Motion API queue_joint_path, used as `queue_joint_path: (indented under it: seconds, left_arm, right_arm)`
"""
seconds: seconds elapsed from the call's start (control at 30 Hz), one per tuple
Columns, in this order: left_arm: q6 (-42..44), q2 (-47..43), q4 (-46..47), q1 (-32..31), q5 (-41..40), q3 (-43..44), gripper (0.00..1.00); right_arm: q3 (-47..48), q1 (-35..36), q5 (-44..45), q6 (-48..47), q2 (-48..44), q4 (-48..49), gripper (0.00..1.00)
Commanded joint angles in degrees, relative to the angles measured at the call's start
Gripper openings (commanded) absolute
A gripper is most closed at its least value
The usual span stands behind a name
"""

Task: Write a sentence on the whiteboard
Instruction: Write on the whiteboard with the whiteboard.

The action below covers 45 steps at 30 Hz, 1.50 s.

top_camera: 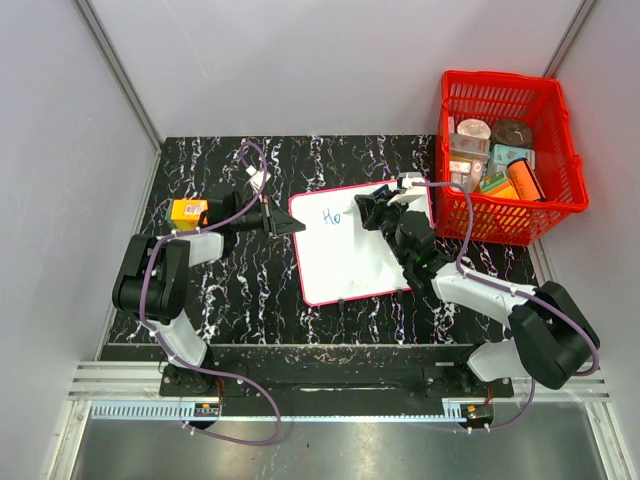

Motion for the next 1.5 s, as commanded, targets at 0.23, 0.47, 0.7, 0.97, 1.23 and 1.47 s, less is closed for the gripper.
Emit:
queue_joint_path:
  seconds: [0.23,0.47,0.7,0.97,1.23,1.47]
  left_arm:
    - [11.1,0.0,-1.0,-2.1,-4.5,0.4,0.00]
    - [11.3,0.1,-1.3,-2.1,-4.7,0.5,0.00]
    - [11.3,0.1,-1.4,-2.3,-4.7,0.4,0.00]
    - [11.6,0.1,-1.7,-2.3,-4.8,0.5,0.00]
    - [11.7,0.1,-2.1,-2.5,-4.9,0.6,0.00]
    - [12.0,0.1,-2.3,-2.5,-5.1,0.7,0.00]
  right_arm:
    - [-3.4,-0.3,-0.4,0.9,-1.0,0.7,0.00]
    - [-6.3,-0.3,-0.8,2.8,-2.5,0.7,0.00]
    - [-10.3,-0.3,-0.7,4.8,-4.9,0.6,0.00]
    - [-7.1,-0.3,-1.8,5.0,-7.5,-2.6,0.00]
    - [-1.5,-0.3,-2.2,3.7,-7.1,-3.1,0.00]
    - [2.9,-0.4,-1.4,1.7,-3.7,-3.6,0.00]
